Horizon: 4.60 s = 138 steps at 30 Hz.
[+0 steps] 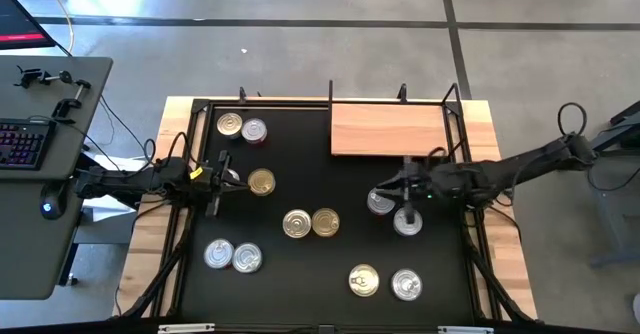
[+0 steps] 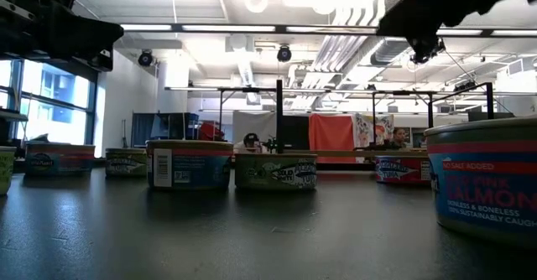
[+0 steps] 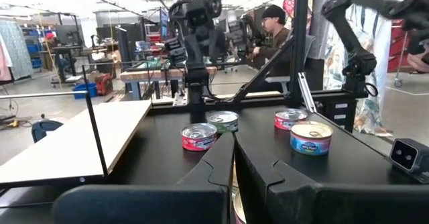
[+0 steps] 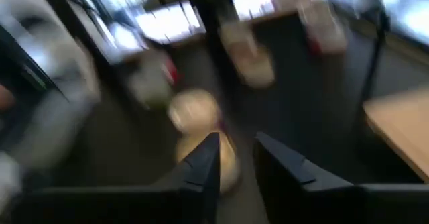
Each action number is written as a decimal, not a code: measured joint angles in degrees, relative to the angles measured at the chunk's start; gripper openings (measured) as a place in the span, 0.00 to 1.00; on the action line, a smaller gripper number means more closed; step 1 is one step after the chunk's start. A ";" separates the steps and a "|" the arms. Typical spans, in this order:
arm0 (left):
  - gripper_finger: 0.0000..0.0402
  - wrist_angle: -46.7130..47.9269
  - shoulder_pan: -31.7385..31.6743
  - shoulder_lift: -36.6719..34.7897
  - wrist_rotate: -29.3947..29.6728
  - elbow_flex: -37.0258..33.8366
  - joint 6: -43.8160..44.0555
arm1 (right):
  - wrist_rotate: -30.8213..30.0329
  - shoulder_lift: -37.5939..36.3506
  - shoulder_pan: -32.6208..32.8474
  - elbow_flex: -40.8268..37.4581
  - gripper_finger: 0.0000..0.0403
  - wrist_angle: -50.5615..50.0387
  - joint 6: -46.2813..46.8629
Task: Stack canned seafood by type on shelf
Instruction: Put the red tuna can on the shelf
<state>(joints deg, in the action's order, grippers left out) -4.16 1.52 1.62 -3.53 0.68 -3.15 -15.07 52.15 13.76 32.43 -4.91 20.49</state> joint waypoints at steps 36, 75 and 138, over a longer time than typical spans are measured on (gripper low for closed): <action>0.02 -26.35 0.64 22.07 6.56 -0.01 -0.57 | -19.58 44.60 10.42 14.72 0.02 -26.97 6.38; 0.45 -26.46 -3.87 97.29 2.75 41.46 -52.97 | -0.64 40.95 -10.00 14.45 0.00 6.64 -7.46; 0.31 -10.21 -1.33 102.54 15.72 52.71 -19.87 | -3.93 45.87 -9.80 26.84 0.59 -13.59 -25.41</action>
<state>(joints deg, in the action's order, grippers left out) -14.37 0.18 104.16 12.19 53.39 -23.03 -19.00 98.02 3.97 59.27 -18.49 -4.91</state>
